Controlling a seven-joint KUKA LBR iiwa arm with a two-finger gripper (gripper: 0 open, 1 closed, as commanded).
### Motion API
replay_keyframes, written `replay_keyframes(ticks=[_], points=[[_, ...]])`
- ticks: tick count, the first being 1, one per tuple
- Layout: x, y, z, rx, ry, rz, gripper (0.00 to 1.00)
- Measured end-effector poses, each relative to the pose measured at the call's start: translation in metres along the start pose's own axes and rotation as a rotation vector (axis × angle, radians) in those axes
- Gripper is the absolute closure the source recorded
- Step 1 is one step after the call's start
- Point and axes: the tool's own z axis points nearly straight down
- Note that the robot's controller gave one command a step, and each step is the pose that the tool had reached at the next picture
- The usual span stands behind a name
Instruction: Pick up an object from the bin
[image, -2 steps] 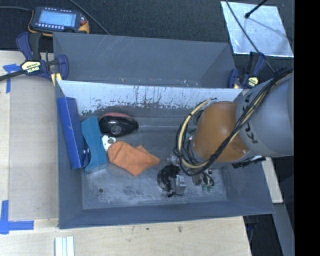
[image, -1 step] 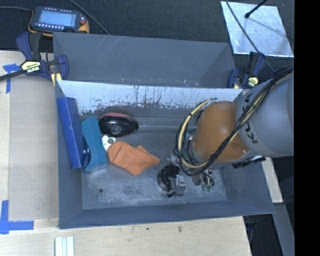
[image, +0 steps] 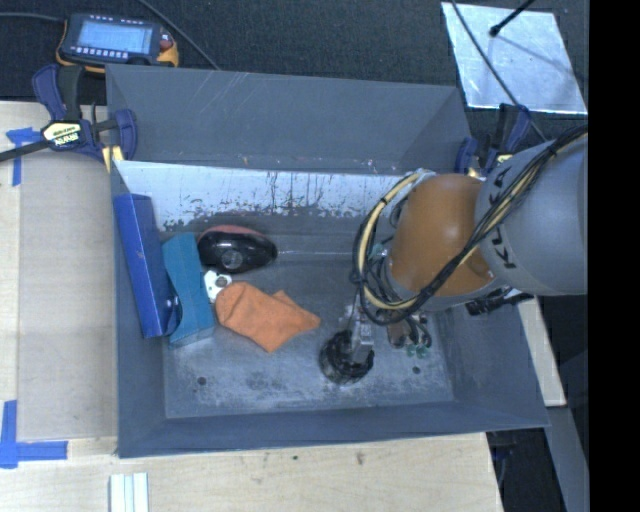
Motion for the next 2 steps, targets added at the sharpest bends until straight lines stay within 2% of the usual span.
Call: replay_keyframes(ticks=[1, 2], points=[[-0.007, 0.004, -0.028, 0.001, -0.003, 0.003, 1.0], [-0.018, 0.0, -0.031, 0.001, -0.008, -0.001, 1.0]])
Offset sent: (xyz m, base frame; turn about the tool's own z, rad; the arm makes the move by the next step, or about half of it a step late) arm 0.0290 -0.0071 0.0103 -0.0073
